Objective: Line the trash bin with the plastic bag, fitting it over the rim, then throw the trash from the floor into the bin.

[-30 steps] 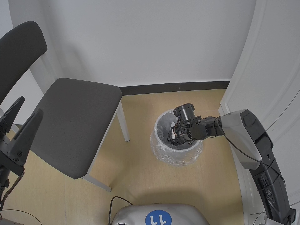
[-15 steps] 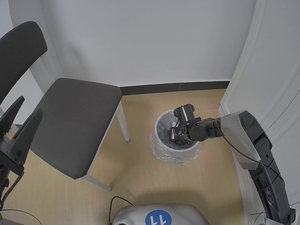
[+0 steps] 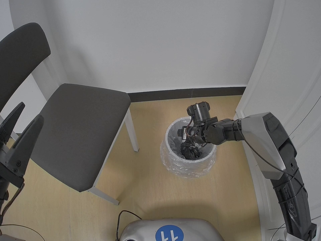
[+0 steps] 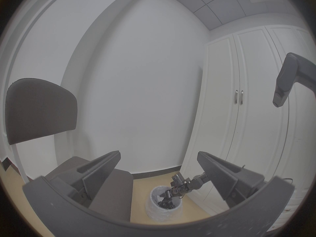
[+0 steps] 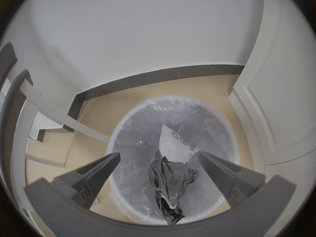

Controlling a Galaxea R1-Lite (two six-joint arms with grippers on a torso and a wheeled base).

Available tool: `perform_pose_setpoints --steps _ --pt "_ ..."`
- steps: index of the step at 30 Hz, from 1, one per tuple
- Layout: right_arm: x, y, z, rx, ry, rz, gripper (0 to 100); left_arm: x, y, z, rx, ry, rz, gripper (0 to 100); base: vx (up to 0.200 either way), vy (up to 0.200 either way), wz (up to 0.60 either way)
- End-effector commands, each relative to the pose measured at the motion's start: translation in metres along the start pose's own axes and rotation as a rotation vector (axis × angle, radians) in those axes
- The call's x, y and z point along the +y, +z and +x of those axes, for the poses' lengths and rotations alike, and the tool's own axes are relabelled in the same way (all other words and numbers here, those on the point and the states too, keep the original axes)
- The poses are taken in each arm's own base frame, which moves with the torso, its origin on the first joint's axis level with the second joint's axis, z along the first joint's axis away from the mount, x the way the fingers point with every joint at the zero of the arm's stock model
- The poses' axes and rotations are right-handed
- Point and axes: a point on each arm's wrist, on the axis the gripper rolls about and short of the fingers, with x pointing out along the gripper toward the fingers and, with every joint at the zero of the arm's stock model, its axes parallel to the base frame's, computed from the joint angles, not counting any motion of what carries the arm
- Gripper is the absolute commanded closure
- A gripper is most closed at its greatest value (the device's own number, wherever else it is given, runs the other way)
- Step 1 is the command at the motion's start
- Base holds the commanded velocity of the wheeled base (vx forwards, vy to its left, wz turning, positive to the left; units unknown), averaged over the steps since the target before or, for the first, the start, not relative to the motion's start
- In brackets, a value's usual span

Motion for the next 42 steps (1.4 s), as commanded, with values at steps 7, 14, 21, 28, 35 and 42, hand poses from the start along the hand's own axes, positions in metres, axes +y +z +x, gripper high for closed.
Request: perform_pose_setpoints --steps 7,14,21,28,35,42 --pt "-0.003 0.046 -0.047 -0.072 -0.059 0.006 0 0.000 0.000 0.000 -0.001 0.002 0.001 0 0.000 0.000 0.00" --pt "-0.018 0.061 -0.095 -0.063 -0.117 0.015 0 0.000 -0.006 0.000 0.026 0.001 0.004 0 0.000 0.000 0.00" --pt "-0.055 0.076 -0.162 -0.163 -0.103 -0.010 0 0.002 -0.016 0.008 0.109 0.034 -0.005 0 0.000 0.000 0.00" --pt "-0.091 0.055 -0.236 -0.276 0.003 -0.123 0 0.027 -0.029 0.042 0.190 0.237 0.064 0 0.000 0.000 0.00" --pt "-0.113 0.023 -0.286 -0.380 0.012 -0.130 0 0.058 -0.036 0.065 0.219 0.406 0.115 0 0.000 0.000 0.00" --pt "-0.135 -0.012 -0.340 -0.422 0.001 -0.114 0 0.069 -0.032 0.059 0.209 0.474 0.142 0 0.000 0.000 0.00"
